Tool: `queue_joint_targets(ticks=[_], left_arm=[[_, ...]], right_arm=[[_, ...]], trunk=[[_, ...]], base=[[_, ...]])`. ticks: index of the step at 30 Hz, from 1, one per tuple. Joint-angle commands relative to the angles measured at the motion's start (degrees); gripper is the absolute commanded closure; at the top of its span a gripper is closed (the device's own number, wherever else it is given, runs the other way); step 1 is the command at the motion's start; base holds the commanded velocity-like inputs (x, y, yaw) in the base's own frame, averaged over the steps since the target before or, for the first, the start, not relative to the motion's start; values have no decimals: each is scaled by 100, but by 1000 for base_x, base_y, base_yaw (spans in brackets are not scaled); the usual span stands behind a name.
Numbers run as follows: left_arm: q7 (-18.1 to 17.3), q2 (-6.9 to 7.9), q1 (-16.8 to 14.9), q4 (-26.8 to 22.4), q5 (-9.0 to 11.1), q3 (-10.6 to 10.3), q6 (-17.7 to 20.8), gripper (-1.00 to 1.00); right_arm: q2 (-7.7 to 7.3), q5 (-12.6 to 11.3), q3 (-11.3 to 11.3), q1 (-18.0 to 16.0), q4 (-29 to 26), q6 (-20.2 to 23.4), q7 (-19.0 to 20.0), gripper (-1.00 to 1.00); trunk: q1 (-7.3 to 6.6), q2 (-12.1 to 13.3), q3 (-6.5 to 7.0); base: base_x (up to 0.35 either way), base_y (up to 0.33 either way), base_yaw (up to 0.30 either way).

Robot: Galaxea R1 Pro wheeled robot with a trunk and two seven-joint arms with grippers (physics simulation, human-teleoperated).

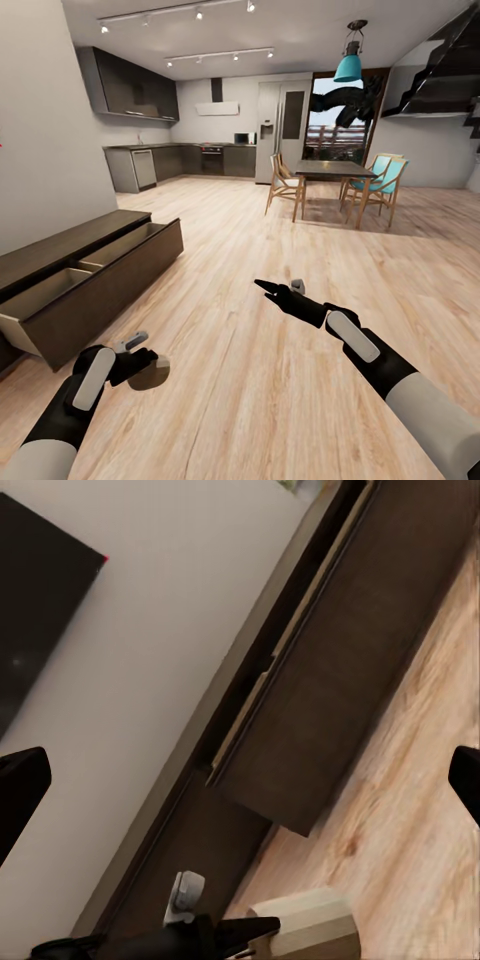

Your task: Place each of the two pumpkins and all three candles from the living room inside a cabinet in the living room (use any cabinet), then make sure every cabinet is closed, and position the cauldron so it is next to a table in the living room.

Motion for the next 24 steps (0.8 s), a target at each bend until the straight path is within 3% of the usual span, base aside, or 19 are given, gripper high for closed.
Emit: queue_joint_targets(ticks=[1, 24], left_arm=[[59, 1, -2, -9, 60, 3, 15, 100], [63, 1, -2, -9, 68, 3, 14, 100]], right_arm=[[-4, -37, 14, -6, 3, 8, 8, -100], [5, -37, 21, -6, 4, 8, 8, -100]], trunk=[[2, -2, -6], [2, -2, -6]], base=[[282, -158, -141], [282, -163, -30]])
